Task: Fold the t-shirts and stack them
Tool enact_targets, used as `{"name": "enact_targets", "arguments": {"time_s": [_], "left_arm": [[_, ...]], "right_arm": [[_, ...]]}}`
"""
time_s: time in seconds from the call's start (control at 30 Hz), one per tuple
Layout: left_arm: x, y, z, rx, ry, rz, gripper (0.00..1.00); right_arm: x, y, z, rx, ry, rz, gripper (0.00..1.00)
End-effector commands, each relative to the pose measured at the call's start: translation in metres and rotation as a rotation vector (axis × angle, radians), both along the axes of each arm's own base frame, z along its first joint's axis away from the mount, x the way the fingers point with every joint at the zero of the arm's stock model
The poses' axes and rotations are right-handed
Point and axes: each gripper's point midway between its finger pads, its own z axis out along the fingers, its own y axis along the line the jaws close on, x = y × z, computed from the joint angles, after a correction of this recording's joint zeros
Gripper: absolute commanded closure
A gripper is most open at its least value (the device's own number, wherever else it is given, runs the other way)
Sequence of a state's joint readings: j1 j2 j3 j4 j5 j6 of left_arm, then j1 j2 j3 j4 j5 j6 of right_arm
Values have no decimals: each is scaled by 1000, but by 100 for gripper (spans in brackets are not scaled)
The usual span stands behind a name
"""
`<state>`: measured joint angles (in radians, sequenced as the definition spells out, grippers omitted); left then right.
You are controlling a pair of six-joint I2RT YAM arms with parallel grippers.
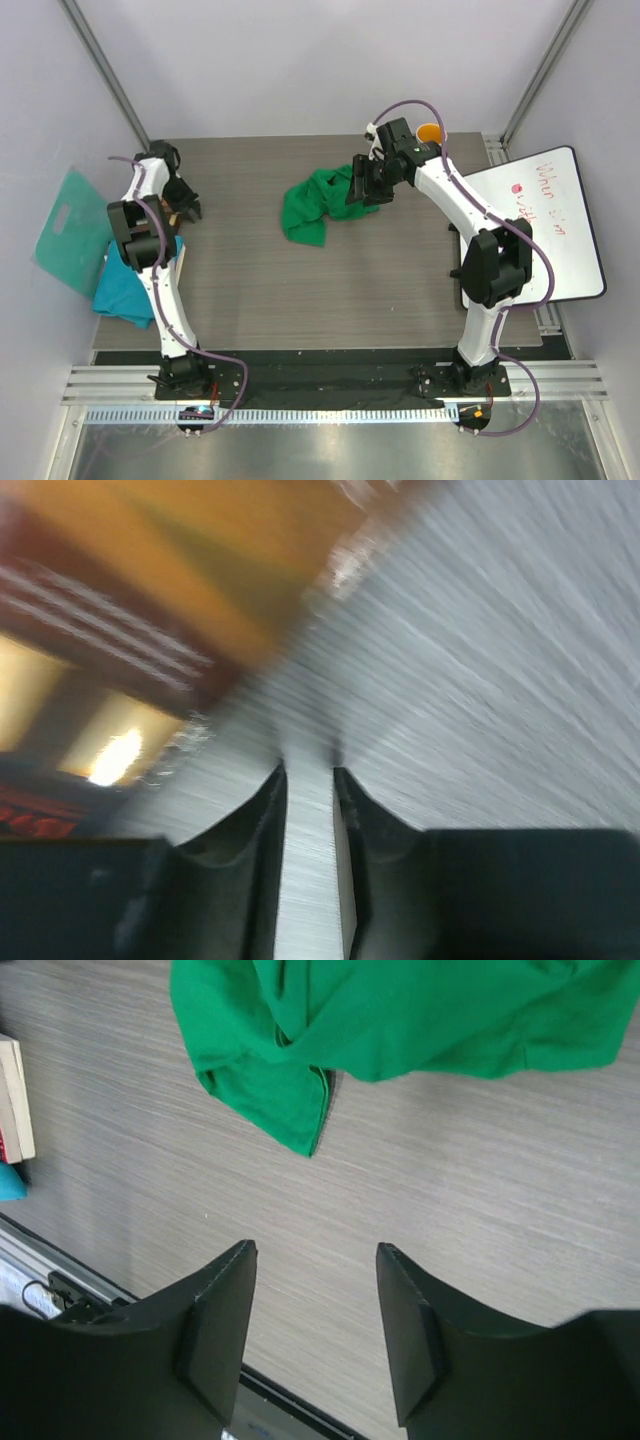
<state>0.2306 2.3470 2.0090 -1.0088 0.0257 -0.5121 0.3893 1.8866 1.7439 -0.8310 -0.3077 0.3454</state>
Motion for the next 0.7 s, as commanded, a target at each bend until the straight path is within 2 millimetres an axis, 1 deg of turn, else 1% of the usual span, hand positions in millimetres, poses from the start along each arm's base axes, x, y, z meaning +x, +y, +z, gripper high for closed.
{"name": "enact_targets", "arguments": {"time_s": [0.0, 0.03, 0.07, 0.13, 0.17, 0.2, 0.23, 0.27, 0.3, 0.33, 0.4, 0.43, 0.5, 0.53, 0.57, 0.6, 0.63, 0.67], "left_arm": [[16, -70, 28, -143, -124, -150, 68], [17, -81, 30, -165, -131, -169, 65], [16, -98, 29, -180, -132, -203, 65], [15, -118, 33, -214, -144, -241, 65], [10, -135, 31, -227, -131, -271, 64], [7, -144, 33, -243, -134, -288, 64], [4, -153, 33, -261, -131, -301, 64], [-7, -171, 26, -276, -109, -333, 64], [-11, -177, 25, -286, -106, -343, 64], [-25, -187, 20, -304, -81, -355, 64], [-32, -200, 19, -346, -87, -367, 64], [-44, -208, 16, -367, -71, -378, 64], [-50, -221, 17, -414, -79, -400, 62], [-59, -229, 13, -444, -65, -416, 61], [-59, -239, 16, -506, -83, -430, 61], [-62, -243, 15, -534, -81, -433, 61], [-66, -244, 10, -554, -67, -422, 61], [-65, -246, 8, -564, -73, -404, 61]], "right_arm": [[21, 3, 52, 43, -167, -6, 42], [21, 3, 53, 42, -169, -7, 42], [20, 1, 50, 32, -158, -11, 42], [17, 0, 41, 26, -129, -14, 42], [15, 0, 38, 25, -118, -17, 42], [12, -1, 32, 18, -101, -22, 42], [10, -2, 30, 19, -91, -30, 43], [10, -3, 28, 14, -90, -33, 43], [8, -4, 25, 10, -80, -33, 43], [7, -4, 25, 10, -80, -33, 43], [5, -5, 21, 5, -72, -33, 43], [5, -5, 19, 3, -67, -33, 43], [4, -5, 17, 6, -61, -30, 44], [4, -5, 17, 7, -59, -30, 44], [4, -4, 15, 8, -54, -28, 44], [4, -3, 13, 8, -50, -26, 45], [4, -3, 14, 13, -49, -26, 45], [4, -2, 12, 12, -43, -24, 45]]}}
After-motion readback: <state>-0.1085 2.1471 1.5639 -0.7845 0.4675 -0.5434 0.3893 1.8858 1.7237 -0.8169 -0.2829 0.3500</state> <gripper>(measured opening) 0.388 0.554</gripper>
